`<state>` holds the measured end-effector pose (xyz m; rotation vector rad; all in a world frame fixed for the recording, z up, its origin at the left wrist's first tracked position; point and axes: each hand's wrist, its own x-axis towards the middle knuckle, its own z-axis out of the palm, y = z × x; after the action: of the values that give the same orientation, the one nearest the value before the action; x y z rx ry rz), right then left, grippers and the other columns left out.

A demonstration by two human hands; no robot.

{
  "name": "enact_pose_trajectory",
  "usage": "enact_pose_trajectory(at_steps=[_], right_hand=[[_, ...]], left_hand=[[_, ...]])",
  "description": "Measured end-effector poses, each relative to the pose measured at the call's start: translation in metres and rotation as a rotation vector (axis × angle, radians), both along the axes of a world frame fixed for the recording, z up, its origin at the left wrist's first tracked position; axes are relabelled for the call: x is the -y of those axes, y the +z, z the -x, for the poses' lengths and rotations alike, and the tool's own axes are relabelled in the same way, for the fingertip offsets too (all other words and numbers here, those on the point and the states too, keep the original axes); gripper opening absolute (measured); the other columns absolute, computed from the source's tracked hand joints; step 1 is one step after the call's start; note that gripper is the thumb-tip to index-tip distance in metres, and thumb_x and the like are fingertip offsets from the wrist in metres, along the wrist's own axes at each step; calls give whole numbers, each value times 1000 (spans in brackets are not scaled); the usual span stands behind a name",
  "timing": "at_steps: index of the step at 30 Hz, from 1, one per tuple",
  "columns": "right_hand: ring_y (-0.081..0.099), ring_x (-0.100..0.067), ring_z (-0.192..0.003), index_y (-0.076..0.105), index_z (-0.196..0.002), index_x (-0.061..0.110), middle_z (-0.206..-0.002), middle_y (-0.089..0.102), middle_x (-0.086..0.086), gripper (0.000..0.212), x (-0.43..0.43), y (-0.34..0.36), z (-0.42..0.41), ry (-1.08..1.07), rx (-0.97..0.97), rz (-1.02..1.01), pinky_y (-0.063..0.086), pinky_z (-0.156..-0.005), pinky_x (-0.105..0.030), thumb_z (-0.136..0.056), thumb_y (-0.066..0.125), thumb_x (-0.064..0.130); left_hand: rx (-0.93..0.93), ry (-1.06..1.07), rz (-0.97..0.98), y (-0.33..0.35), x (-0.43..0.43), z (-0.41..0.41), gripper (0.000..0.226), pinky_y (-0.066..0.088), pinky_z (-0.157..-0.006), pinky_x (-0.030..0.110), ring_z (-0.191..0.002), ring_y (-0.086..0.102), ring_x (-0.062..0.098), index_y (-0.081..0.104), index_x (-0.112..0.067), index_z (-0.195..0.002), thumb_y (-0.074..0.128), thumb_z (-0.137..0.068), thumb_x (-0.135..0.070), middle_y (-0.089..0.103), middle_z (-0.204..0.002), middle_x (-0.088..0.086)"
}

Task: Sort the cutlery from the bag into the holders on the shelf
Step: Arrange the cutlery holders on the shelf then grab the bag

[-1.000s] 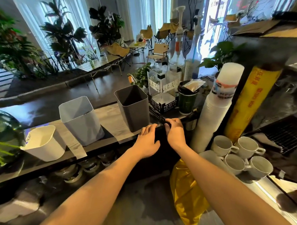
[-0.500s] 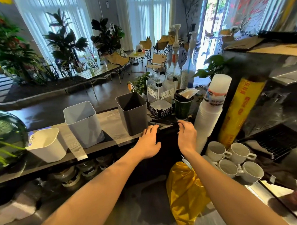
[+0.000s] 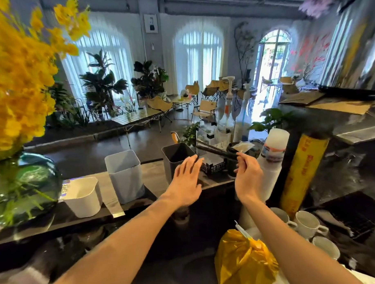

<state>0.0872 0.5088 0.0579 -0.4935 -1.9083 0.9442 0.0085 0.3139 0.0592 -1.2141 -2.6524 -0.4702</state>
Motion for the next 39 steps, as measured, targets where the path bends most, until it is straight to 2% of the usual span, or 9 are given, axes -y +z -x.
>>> enact_pose_trajectory(at_steps=[4,8,12,15,17,20,30,34,39], right_hand=[[65,-20,-94,67,-122,7,-109,66,-5,25,18,15,22,64,-19,-68,52,-86,-30,-106,50,13],[60,-16,-106,67,-124,6,-116,66,-7,25,41,24,49,135,40,-156,41,-92,-22,-105,52,11],[60,-19,-112,65,-128,9,-119,67,-6,27,55,22,76,221,83,-210,47,-100,-31,-103,56,10],[62,-18,-111,62,-131,13,-118,68,-3,30,60,22,91,276,122,-89,51,-100,-35,-101,60,12],[63,-18,-106,61,-124,14,-112,68,-2,25,62,21,100,317,146,-28,52,-95,-34,-100,61,11],[63,-16,-104,64,-118,14,-111,68,-2,19,60,18,108,366,194,-46,50,-91,-27,-100,60,10],[62,-10,-104,68,-123,14,-112,71,2,23,56,12,100,390,211,-25,50,-94,-26,-104,55,15],[60,-7,-103,65,-125,17,-111,67,7,24,54,18,94,390,197,52,45,-88,-19,-106,52,14],[62,-10,-109,64,-129,16,-120,68,3,27,51,10,86,402,218,76,50,-93,-24,-105,53,14]], left_hand=[[25,82,-18,11,21,11,86,0,-124,46,-155,-9,24,-3,-22,-161,55,-96,-29,-7,-166,-1],[105,147,33,13,40,24,89,-2,-123,46,-155,-13,24,-4,-23,-161,55,-95,-25,-11,-168,-2],[154,142,93,10,46,34,91,-1,-125,45,-155,-12,24,-3,-24,-161,56,-92,-21,-10,-169,-1],[130,137,175,4,46,36,89,1,-125,48,-155,-15,25,-2,-21,-162,55,-93,-22,-10,-169,0],[102,137,214,3,48,39,89,1,-126,48,-155,-16,26,-2,-19,-162,55,-94,-23,-12,-169,1],[110,125,222,1,47,42,88,-1,-126,48,-154,-17,25,0,-18,-162,55,-94,-22,-13,-169,1],[116,141,255,-1,47,34,88,-9,-123,47,-152,-27,25,-1,-22,-162,54,-94,-20,-26,-166,0],[113,136,280,4,44,27,90,-11,-122,49,-150,-30,26,-2,-25,-162,55,-93,-16,-30,-165,0],[51,129,301,0,39,17,92,-12,-122,50,-149,-33,29,-1,-23,-162,56,-90,-17,-30,-165,4]])
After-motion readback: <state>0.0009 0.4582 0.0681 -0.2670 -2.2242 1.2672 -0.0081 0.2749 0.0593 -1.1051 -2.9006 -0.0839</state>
